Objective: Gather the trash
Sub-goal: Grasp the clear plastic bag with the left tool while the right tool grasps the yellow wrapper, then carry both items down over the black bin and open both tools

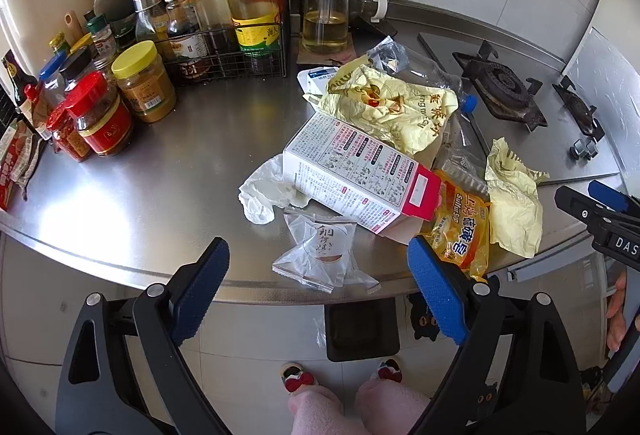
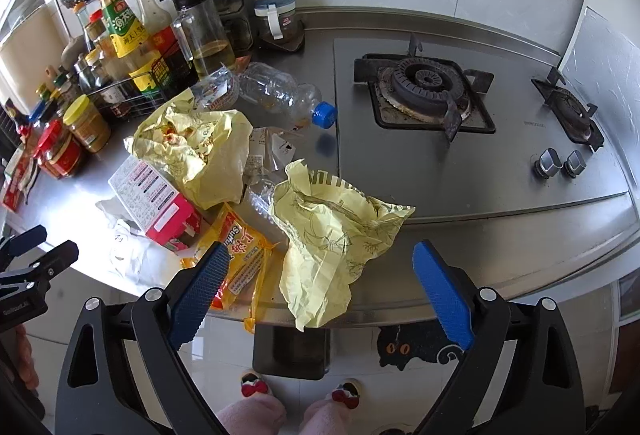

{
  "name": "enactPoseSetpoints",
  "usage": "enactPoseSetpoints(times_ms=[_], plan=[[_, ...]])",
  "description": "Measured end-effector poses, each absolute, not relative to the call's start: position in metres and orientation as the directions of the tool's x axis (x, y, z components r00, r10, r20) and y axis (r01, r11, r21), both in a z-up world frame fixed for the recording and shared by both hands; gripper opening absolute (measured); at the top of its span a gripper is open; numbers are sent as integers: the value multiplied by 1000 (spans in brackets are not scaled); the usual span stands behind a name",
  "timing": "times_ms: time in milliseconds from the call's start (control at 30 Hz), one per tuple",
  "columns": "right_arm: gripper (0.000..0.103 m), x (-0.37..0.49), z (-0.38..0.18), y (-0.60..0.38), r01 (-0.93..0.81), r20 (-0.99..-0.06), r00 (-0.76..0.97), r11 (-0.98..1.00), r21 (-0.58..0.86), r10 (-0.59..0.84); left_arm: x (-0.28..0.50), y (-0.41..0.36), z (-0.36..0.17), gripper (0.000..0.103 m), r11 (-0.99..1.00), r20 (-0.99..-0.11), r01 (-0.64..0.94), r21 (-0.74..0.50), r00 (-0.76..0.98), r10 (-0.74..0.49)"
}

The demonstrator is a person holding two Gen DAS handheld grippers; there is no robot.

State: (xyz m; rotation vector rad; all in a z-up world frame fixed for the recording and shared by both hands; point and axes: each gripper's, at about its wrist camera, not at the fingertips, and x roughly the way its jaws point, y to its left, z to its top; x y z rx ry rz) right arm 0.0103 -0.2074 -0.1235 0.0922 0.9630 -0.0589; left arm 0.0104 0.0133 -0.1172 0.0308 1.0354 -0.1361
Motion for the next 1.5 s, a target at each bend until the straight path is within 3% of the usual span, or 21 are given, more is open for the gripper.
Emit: enactPoseSetpoints(times_ms=[200,433,567,667,733,867,933,1000,1067,1500], plan=[[80,21,-152,-217,107,-848,529,991,81,13,12,12,-148,75,984,-865,175,-39,487,-121],[77,29,-169,-213,111,-864,502,990,86,19,17,15,-175,72,981,-879,189,-52,458,-135],[76,31,-177,-211,111,-873,487,990,82,17,23,19,-188,65,982,-888,179,-63,439,-136],[60,33,-184,-210,113,-881,472,990,81,18,29,23,-196,54,983,-895,164,-81,423,-144],[43,34,-190,-209,107,-891,454,990,87,29,30,25,-200,50,983,-899,160,-85,413,-145],[29,34,-200,-207,102,-899,435,989,107,52,30,28,-204,43,984,-902,155,-88,406,-144],[22,32,-201,-207,100,-896,439,987,123,67,29,30,-206,25,983,-904,149,-106,398,-158],[20,30,-200,-207,97,-892,446,987,132,75,29,34,-208,9,982,-907,136,-129,384,-173],[19,27,-198,-208,96,-885,458,985,141,82,28,35,-208,1,981,-908,129,-144,378,-183],[18,-28,-153,-226,82,-826,554,981,177,103,-13,26,-162,0,971,-861,169,-167,455,-227]])
